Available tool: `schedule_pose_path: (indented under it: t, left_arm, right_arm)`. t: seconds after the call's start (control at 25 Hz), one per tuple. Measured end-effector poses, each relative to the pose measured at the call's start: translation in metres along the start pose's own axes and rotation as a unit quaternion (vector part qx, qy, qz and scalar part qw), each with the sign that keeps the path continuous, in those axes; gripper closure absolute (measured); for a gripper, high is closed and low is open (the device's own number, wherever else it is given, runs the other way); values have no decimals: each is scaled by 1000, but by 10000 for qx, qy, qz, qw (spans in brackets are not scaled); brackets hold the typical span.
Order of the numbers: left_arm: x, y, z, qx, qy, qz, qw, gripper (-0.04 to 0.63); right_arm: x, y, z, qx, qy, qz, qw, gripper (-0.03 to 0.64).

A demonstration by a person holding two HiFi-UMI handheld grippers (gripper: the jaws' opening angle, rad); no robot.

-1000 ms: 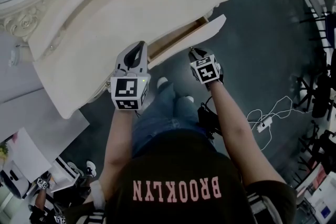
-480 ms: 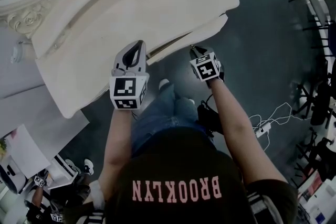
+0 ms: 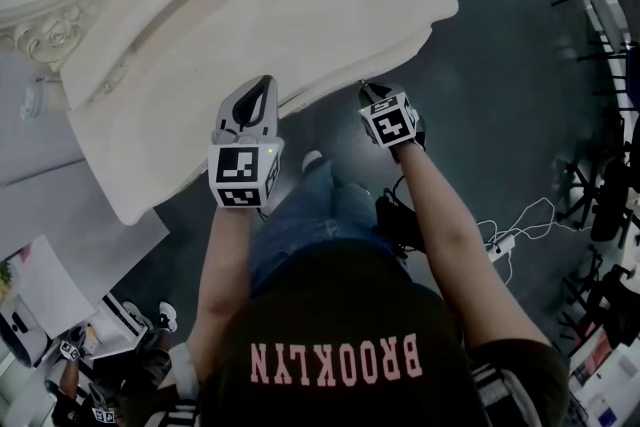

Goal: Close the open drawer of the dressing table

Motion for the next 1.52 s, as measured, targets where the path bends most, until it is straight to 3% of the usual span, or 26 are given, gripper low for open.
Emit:
schedule_pose_path:
  t: [1.04, 1.32, 1.52]
  left_arm:
    - [33, 20, -9, 66, 40, 312, 9995, 591]
    - [20, 26, -6, 14, -24, 245, 9997, 591]
    - [10, 32, -7, -29, -32, 217, 9998, 591]
  right_arm:
    - [-6, -24, 37, 78, -416, -238, 9988, 538]
    - [-5, -18, 33, -246, -883, -433, 9948, 538]
    - [-4, -5, 33, -422, -862, -457, 9943, 538]
Point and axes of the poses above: the fingertips, and each gripper's own axes: y backward along the fingers, x to its left, z out of its top, the point moved 3 cm from there along y, backward along the fingers
